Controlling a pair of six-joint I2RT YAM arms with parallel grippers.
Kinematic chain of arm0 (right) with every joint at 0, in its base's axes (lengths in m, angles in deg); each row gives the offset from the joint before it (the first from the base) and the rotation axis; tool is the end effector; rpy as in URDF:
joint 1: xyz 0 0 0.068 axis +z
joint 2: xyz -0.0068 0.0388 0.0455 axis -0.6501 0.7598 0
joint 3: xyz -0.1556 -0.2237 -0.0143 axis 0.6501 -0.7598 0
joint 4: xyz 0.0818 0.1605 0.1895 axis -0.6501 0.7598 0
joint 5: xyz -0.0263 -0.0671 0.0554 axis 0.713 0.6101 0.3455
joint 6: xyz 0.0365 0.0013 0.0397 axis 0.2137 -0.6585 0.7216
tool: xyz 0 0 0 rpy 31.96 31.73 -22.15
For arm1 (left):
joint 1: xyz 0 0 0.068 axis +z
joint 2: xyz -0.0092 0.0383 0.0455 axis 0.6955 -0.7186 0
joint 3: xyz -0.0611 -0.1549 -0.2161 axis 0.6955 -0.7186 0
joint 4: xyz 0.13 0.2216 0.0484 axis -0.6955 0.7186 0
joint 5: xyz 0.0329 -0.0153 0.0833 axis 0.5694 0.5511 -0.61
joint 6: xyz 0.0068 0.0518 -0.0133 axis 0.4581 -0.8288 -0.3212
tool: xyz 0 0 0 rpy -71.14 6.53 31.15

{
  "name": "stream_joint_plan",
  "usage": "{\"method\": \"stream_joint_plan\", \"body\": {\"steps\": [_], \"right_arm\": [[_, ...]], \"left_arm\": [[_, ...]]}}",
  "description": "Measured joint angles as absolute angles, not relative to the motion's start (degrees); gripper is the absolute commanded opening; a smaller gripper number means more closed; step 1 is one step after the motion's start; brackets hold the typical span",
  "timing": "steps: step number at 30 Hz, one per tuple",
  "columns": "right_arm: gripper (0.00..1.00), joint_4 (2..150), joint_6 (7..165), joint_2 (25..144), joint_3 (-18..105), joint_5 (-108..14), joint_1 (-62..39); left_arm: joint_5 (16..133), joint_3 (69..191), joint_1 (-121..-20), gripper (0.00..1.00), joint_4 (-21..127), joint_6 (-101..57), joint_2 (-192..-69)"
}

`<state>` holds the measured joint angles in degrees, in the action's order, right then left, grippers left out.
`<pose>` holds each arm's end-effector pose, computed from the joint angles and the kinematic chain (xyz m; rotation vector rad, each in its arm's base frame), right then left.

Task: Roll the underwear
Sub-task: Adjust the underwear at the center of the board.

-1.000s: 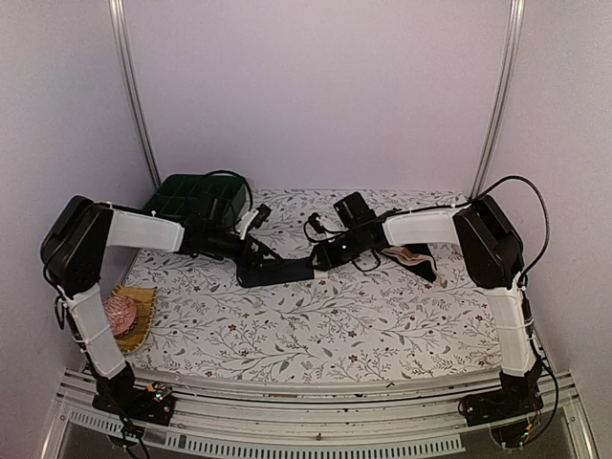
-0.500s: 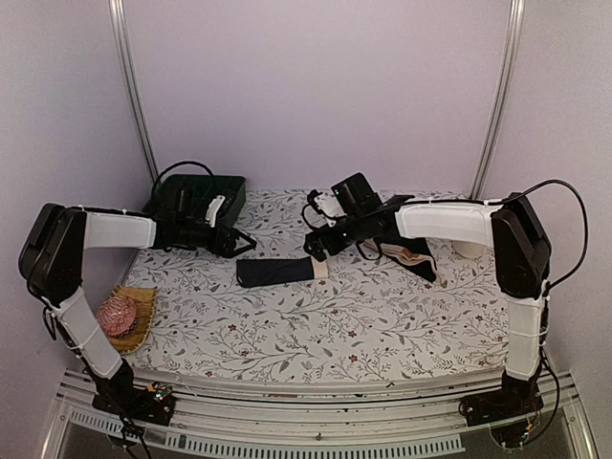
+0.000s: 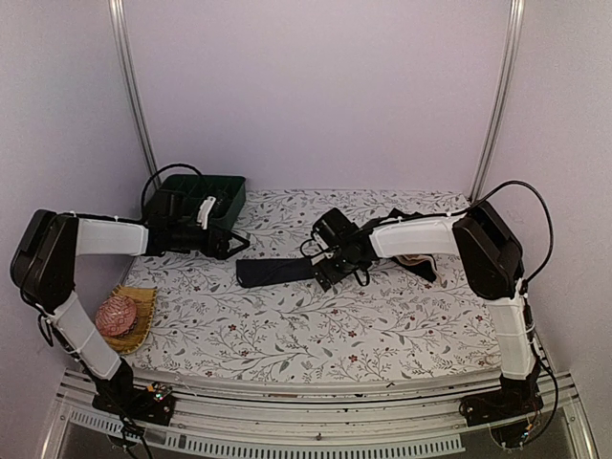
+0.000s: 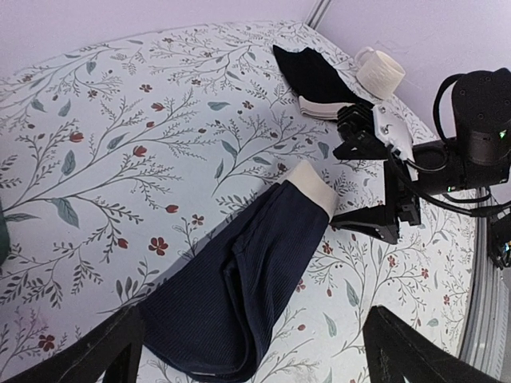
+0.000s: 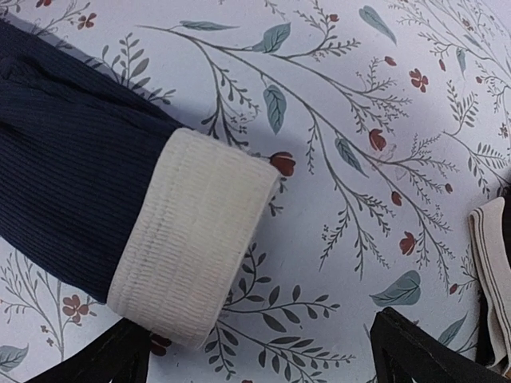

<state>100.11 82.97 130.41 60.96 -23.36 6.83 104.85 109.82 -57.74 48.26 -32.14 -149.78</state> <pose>0.3264 0.3399 0.1411 -0.8541 2.3941 -0.0304 0.3305 -0.1033 0.1952 0.6168 2.0811 -0.8854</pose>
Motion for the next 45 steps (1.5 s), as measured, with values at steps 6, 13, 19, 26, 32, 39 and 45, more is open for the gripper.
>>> {"method": "stream_joint_plan", "body": {"steps": [6,13,19,26,32,39,45], "right_arm": [[0.99,101.7,84.0,130.6,62.1,-18.9,7.0],[0.99,102.3,83.1,131.5,63.7,-16.3,6.9],[0.99,101.7,81.5,137.9,72.3,-16.3,6.2],[0.99,102.1,82.1,142.0,78.8,-16.2,2.0],[0.99,101.8,83.1,140.2,75.8,-16.3,-1.2],[0.99,102.4,84.1,126.5,62.3,-17.0,0.3],[0.99,100.7,85.6,114.3,54.3,-17.1,1.6]], "left_arm": [[104.9,109.5,-57.3,0.98,47.7,-32.0,-149.8],[104.8,109.5,-57.3,0.98,47.3,-31.8,-149.8],[102.2,111.1,-57.3,0.99,48.7,-32.1,-152.0],[99.7,115.7,-57.2,0.98,52.1,-32.3,-159.1],[97.4,117.3,-57.2,0.98,55.1,-32.3,-161.9],[98.3,119.2,-58.4,0.98,57.9,-33.6,-164.2],[99.9,120.5,-61.9,0.98,61.4,-35.2,-167.0]]}}
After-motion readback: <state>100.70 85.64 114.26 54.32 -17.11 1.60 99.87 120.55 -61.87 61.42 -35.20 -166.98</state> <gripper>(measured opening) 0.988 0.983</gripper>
